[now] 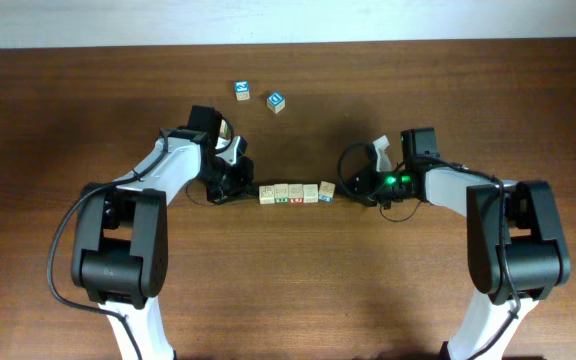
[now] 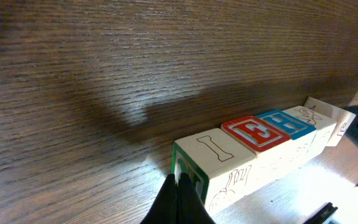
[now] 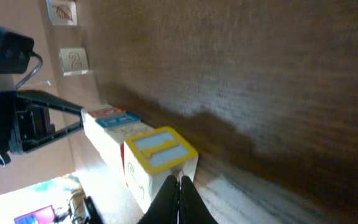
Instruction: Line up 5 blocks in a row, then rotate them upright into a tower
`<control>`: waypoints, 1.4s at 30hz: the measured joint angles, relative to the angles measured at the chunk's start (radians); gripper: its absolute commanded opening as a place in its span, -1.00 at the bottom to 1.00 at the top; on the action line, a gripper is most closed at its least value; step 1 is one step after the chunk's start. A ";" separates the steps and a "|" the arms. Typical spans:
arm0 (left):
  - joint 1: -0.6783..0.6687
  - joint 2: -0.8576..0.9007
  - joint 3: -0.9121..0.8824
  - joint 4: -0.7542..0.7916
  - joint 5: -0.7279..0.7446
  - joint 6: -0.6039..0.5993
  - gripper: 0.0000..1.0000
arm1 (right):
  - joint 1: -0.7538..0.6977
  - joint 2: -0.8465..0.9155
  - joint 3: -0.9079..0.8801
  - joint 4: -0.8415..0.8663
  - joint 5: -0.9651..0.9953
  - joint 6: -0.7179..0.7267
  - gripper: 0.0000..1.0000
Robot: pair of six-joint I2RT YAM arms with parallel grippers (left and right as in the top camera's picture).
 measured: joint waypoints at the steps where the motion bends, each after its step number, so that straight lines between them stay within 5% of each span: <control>1: 0.000 0.000 0.000 0.000 0.000 0.000 -1.00 | 0.000 0.000 0.000 0.018 0.004 0.009 -0.91; 29: 0.000 0.000 0.000 -0.001 0.000 0.000 -1.00 | 0.038 0.000 0.004 0.113 0.012 0.056 -0.91; 35: 0.000 0.000 0.000 -0.005 0.000 0.000 -1.00 | -0.046 0.002 0.062 -0.056 0.006 0.060 -0.91; 42: 0.000 0.000 0.000 -0.005 0.000 0.000 -1.00 | 0.030 0.002 0.063 -0.179 0.081 0.063 -0.91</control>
